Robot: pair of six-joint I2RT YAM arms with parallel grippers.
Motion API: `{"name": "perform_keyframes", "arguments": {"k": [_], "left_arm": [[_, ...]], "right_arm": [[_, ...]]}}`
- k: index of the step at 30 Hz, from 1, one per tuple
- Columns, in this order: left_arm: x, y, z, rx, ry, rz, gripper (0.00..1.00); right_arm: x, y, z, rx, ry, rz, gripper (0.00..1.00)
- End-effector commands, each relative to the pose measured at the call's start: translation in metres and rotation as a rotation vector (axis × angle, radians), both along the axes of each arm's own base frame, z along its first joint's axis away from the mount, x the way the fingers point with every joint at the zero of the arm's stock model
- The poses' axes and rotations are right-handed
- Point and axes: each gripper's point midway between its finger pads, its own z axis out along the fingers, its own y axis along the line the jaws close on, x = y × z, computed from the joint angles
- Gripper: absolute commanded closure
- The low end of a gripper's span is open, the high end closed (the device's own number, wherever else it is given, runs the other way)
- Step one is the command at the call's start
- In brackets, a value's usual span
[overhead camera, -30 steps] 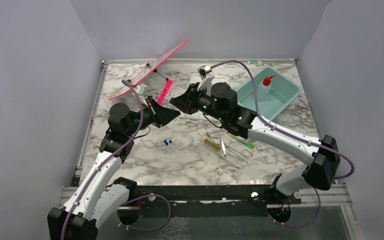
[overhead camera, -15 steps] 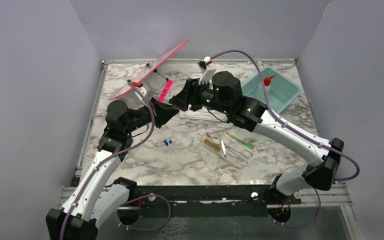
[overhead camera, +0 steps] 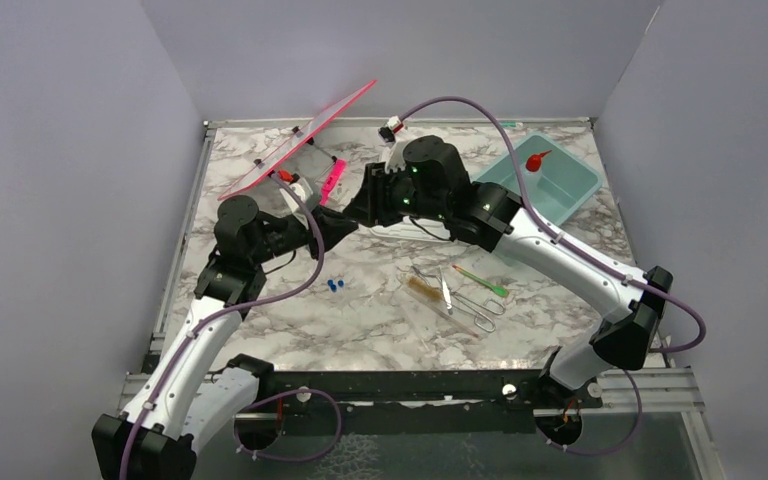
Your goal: Organize the chemistry lab equipment
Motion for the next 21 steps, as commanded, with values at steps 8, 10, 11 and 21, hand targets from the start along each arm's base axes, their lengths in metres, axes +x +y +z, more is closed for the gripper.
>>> {"name": "perform_keyframes", "arguments": {"k": [8,10,11,21], "left_arm": [[-0.014,0.006,-0.01,0.1,-0.059,-0.03,0.98],[-0.013,0.007,-0.011,0.107,-0.062,-0.025,0.98],[-0.013,0.007,-0.011,0.108,-0.063,-0.024,0.98],[0.01,0.033,-0.014,0.067,0.082,0.246,0.37]], "right_arm": [[-0.008,0.011,0.015,0.019,-0.026,0.086,0.8],[-0.009,0.014,0.013,0.017,-0.023,0.109,0.85],[-0.01,0.016,0.011,0.012,-0.02,0.117,0.87],[0.008,0.001,-0.004,-0.093,-0.162,0.074,0.92]]}}
